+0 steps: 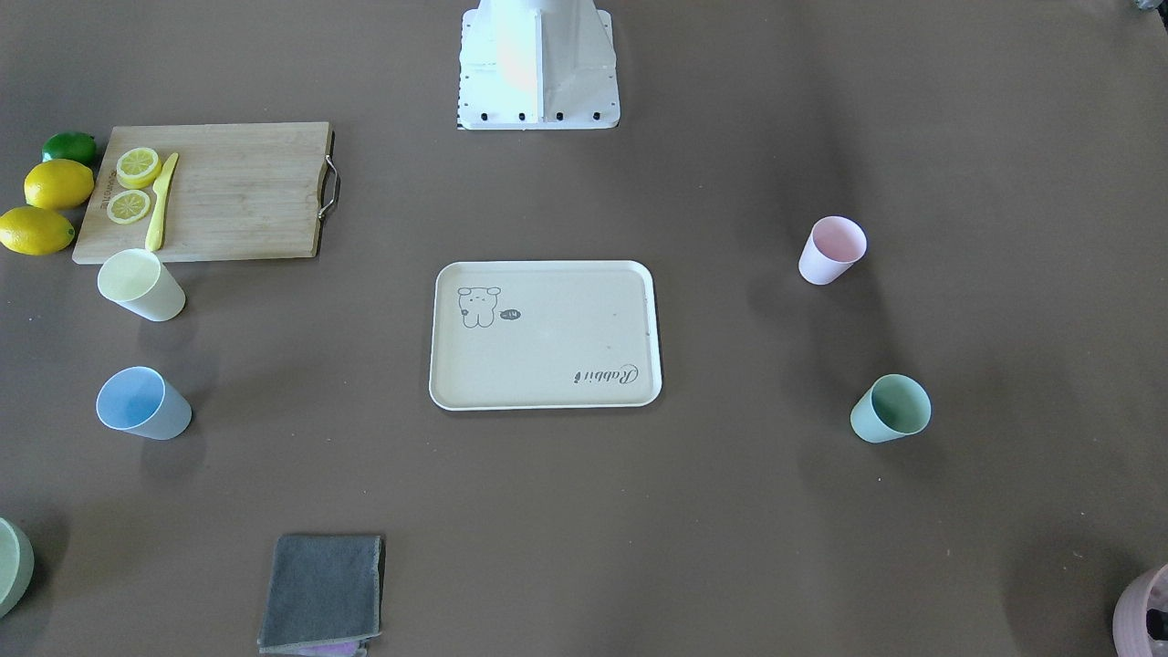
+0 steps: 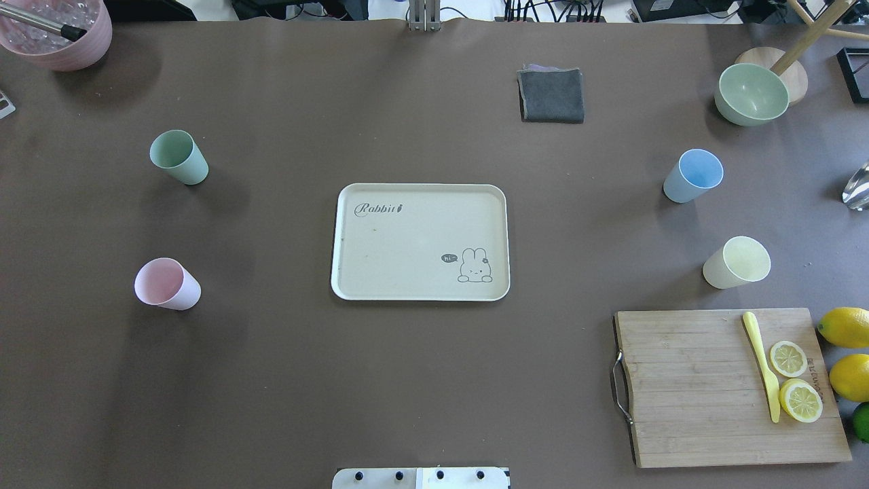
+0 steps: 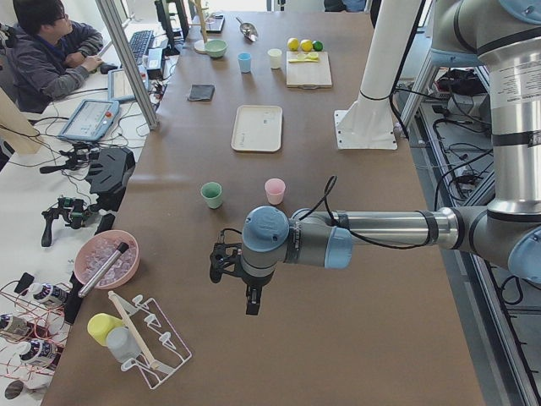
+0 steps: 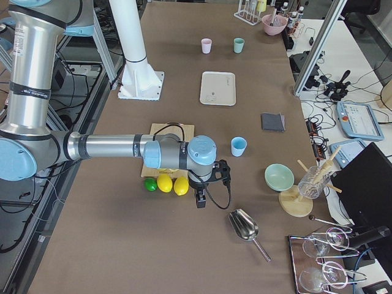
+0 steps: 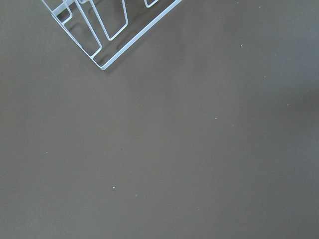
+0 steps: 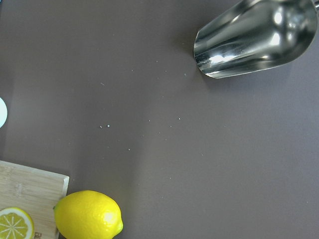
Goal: Place all cups on tray
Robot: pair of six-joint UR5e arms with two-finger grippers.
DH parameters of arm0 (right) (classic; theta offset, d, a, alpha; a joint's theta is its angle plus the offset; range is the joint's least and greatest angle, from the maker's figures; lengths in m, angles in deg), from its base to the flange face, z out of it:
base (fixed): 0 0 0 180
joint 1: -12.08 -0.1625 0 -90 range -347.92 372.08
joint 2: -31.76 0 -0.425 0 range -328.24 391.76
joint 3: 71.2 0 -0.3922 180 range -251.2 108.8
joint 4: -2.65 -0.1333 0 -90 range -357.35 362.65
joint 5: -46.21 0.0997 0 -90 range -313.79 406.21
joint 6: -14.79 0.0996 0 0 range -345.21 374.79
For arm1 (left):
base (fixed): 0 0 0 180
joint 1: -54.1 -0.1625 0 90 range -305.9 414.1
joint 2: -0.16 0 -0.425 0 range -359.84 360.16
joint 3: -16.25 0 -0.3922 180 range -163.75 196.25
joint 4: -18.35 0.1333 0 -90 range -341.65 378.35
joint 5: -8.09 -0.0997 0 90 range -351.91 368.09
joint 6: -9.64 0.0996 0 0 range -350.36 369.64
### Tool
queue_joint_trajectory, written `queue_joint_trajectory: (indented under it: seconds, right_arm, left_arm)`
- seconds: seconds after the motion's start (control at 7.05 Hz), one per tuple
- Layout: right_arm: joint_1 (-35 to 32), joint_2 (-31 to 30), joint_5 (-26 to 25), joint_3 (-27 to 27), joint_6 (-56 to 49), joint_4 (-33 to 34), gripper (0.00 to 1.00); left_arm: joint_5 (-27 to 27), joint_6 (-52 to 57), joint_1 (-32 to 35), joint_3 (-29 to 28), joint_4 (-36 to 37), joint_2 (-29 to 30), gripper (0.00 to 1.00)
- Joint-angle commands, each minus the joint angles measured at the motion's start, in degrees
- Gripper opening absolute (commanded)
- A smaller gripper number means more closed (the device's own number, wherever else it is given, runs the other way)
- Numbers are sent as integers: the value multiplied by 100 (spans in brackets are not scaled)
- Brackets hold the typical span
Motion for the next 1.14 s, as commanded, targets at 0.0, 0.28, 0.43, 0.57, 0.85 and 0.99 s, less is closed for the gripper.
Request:
queue_joint_trajectory:
  seconds: [0.0, 0.28, 0.43, 0.57, 0.85, 0.99]
  right_arm:
    - [2, 13, 18, 6, 0, 0, 100]
    - [2, 13, 18, 32, 26, 0, 100]
    - [-7, 74, 44, 93, 52, -9, 100]
    - [-7, 118, 70, 154, 70, -9, 100]
    - [-51, 459, -8, 530, 175, -9, 100]
    - [-51, 653, -78, 568, 506, -9, 100]
  left_arm:
    - [21, 10, -7, 110, -354, -61, 99]
    - [-5, -25, 2, 94, -909, -98, 99]
    - [4, -43, 45, 241, -1120, 112, 99]
    - [-31, -34, 98, 313, -1627, 219, 99]
    - [-357, -61, 107, 146, -1956, 467, 99]
    - [-348, -87, 46, 51, -2148, 448, 99]
